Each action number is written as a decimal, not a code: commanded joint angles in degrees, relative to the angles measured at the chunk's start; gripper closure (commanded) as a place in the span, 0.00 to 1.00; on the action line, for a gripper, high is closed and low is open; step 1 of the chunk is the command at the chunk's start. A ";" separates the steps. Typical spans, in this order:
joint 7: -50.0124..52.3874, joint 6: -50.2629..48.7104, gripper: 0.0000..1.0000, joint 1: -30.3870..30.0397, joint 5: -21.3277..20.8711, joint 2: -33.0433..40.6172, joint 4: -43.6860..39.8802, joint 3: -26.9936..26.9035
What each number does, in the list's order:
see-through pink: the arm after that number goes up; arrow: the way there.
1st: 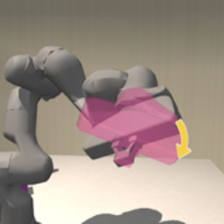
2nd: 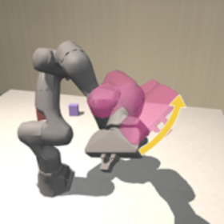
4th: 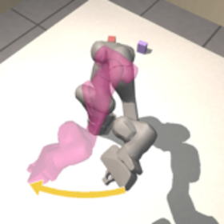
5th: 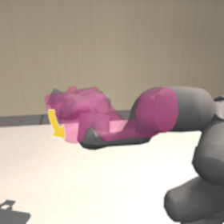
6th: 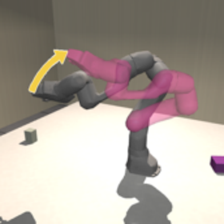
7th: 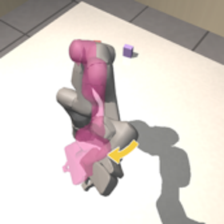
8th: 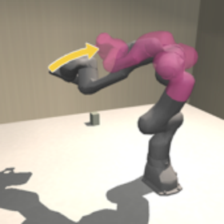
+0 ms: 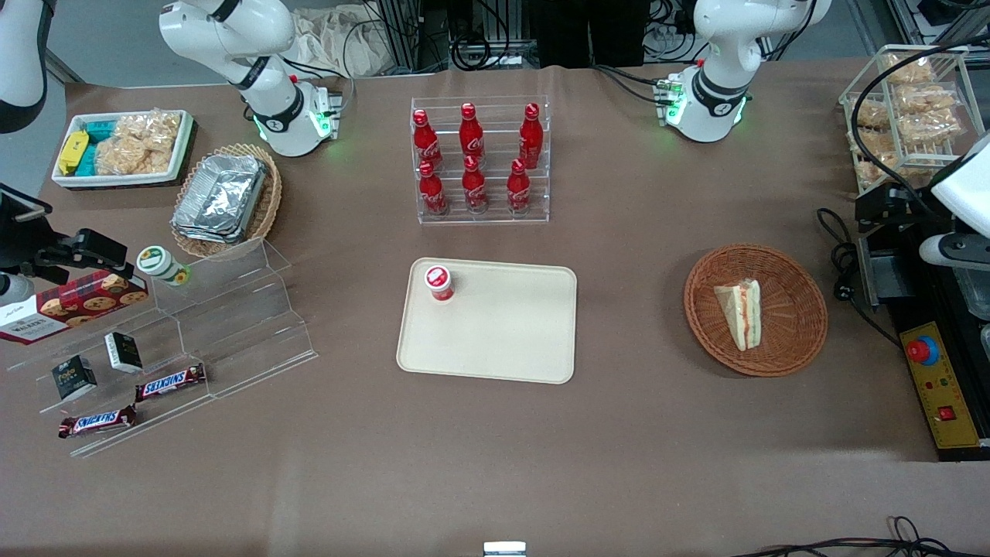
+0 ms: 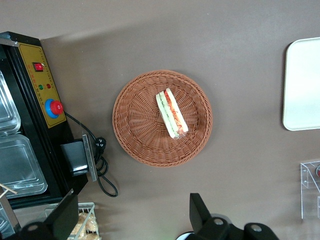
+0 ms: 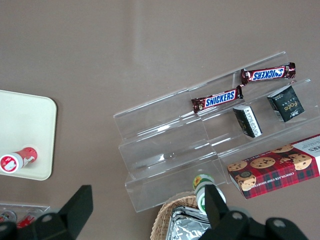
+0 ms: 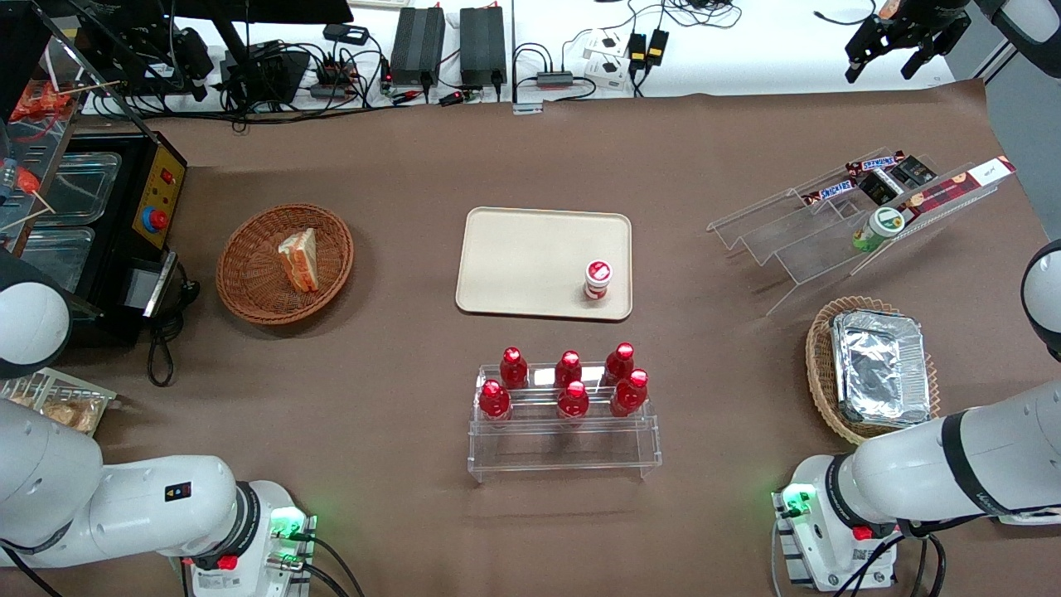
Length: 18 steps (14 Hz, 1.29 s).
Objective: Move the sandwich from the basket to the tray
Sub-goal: 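Move the left gripper toward the wicker basket with the sandwich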
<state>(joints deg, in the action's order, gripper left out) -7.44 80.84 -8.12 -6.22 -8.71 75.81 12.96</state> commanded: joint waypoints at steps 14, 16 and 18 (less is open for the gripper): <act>10.15 2.39 0.00 -0.85 3.83 -8.33 1.44 0.57; 14.70 4.76 0.00 -0.32 4.28 -8.69 4.25 0.66; 19.11 7.65 0.00 0.64 3.85 -8.69 7.84 0.75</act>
<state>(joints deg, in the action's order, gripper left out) 7.25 85.91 -8.01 -2.60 -18.66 79.77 13.22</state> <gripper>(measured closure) 0.000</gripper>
